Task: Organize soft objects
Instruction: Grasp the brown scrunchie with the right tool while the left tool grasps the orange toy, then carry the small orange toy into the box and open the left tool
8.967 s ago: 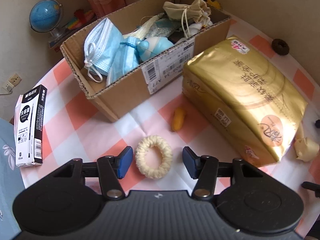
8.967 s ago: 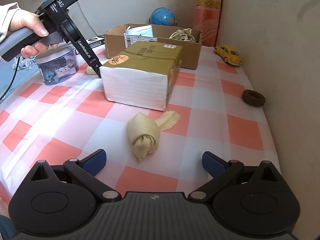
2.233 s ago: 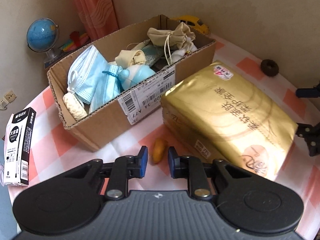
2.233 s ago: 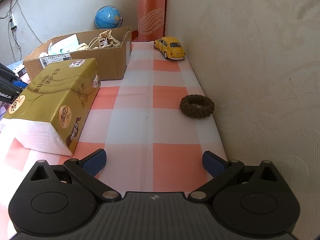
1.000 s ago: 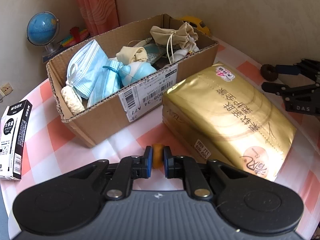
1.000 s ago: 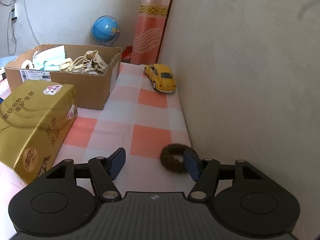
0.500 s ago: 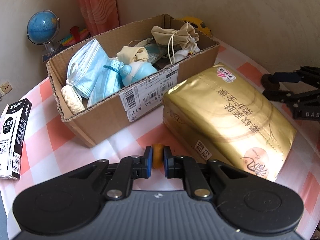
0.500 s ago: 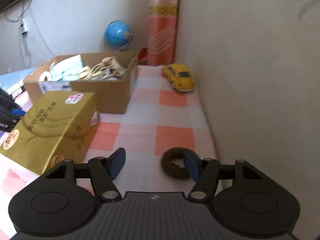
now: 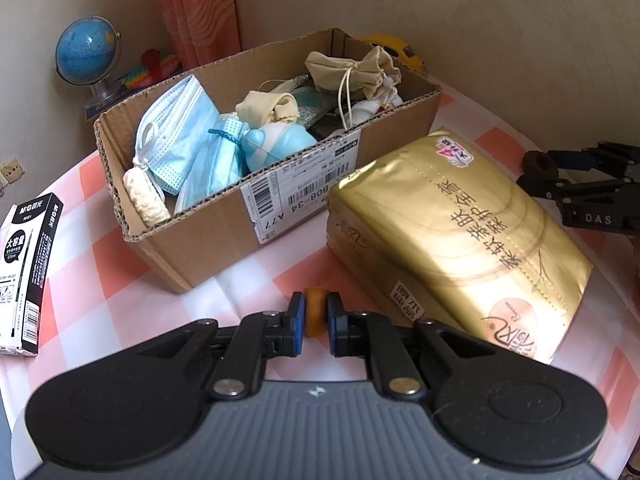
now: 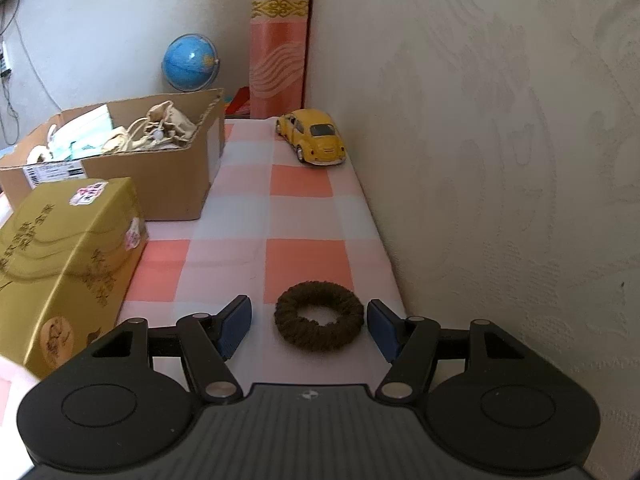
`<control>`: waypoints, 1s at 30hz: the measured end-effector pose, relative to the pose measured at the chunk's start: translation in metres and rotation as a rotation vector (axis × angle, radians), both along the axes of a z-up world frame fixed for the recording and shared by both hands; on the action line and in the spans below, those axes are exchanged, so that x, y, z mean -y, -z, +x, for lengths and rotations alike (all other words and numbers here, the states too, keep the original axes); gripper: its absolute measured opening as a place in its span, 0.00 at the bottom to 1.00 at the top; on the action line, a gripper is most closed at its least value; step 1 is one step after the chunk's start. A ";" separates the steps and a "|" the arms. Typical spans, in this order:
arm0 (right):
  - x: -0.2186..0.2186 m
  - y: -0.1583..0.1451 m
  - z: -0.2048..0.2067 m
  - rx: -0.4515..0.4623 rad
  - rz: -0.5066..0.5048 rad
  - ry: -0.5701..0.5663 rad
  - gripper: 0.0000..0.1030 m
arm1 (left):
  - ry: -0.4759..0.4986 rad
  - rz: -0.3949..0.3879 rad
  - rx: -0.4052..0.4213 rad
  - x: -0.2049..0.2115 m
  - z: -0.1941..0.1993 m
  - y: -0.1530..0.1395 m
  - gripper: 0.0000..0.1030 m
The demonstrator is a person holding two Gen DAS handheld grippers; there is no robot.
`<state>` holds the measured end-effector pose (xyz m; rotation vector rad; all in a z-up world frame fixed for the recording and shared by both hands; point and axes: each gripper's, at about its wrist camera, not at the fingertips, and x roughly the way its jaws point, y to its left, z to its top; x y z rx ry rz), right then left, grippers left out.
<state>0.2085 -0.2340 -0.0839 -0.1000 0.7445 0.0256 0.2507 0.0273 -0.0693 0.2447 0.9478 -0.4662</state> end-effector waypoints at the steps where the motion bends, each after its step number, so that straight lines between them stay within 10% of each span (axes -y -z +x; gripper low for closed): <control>1: 0.001 0.000 0.000 0.000 0.003 0.001 0.67 | -0.001 0.000 -0.001 0.000 0.000 0.000 0.10; 8: -0.002 -0.002 -0.001 -0.004 0.003 0.001 0.40 | -0.004 -0.008 -0.003 -0.001 0.000 0.000 0.10; 30: -0.023 -0.067 -0.044 0.118 0.006 -0.097 0.37 | -0.069 -0.072 0.196 -0.019 0.006 -0.090 0.10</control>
